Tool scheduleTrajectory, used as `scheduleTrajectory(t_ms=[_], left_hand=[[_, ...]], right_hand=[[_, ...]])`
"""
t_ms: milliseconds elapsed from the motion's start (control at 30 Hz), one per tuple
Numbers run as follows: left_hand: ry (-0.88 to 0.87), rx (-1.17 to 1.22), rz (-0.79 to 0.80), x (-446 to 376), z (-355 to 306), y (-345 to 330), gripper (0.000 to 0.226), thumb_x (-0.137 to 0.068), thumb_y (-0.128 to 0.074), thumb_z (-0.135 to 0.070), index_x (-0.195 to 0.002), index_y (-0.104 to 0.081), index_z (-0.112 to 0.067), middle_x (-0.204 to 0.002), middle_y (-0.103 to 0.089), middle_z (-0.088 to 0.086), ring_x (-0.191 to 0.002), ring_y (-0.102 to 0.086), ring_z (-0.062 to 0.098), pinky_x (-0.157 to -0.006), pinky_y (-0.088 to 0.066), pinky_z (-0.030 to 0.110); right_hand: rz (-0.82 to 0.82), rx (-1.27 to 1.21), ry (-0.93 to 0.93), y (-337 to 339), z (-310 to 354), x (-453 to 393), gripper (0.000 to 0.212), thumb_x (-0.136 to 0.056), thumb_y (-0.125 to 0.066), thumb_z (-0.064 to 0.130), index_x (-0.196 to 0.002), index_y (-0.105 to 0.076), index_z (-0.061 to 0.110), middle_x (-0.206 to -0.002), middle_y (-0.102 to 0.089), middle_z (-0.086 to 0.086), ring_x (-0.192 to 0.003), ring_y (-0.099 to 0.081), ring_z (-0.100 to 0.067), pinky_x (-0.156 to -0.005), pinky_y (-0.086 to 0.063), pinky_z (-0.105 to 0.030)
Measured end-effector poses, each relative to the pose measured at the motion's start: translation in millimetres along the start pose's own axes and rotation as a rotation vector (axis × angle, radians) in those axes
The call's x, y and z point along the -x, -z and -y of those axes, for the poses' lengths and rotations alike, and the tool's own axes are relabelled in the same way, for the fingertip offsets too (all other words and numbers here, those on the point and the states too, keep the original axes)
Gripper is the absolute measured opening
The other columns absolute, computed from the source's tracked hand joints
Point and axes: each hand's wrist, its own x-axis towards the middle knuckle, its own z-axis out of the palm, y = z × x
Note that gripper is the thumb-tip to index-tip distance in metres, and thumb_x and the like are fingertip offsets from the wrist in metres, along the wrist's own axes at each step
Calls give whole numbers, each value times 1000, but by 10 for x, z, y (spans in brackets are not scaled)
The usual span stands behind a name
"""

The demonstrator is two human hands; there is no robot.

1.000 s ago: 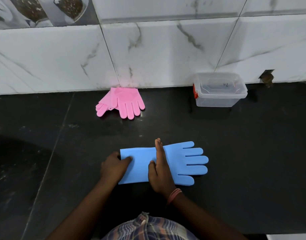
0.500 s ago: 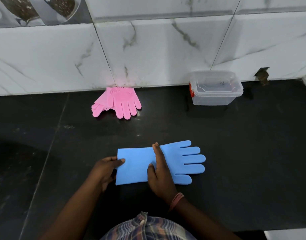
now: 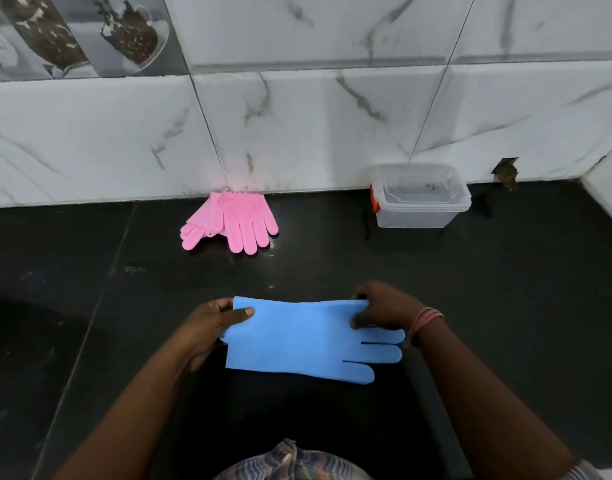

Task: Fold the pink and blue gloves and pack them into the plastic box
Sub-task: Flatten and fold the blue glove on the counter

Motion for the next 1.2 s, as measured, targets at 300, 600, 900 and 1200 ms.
scheduleTrajectory(t_ms=[300,600,900,1200], left_hand=[[-493,-211,-146,107,-514,203,15,-90,-75,-9,-98,-81,-21,-96,-81,6,-88,-72,14,-79,-57,25],[-1101,-1125,-120,226,93,-42,26,-82,-62,-7,-92,-83,-20,-99,-79,-11,-92,-74,6,-90,-48,16],[-980,-1260,-152,156,602,58,47,-70,-66,-1,-102,-81,-30,-114,-74,-18,-102,-71,10,-86,-54,44],[-901,-1181,-282,-341,248,-670,51,-101,-44,-34,-149,-54,-22,-157,-49,6,-148,-42,28,-120,-36,44]], right_hand=[[-332,-70,332,578,231,-53,31,-72,-85,22,-83,-57,29,-84,-61,11,-78,-56,-10,-75,-42,-31],[-505,538,185,-33,-139,-227,35,-77,-66,22,-110,-54,24,-123,-48,-4,-114,-44,-29,-95,-33,-40],[-501,4,150,-217,-385,-42,46,-72,-52,-7,-95,-58,32,-120,-45,8,-113,-37,-14,-97,-29,-27],[-689,173,407,-587,330,-154,30,-87,-62,7,-117,-68,8,-128,-64,-14,-125,-56,-34,-111,-39,-42]])
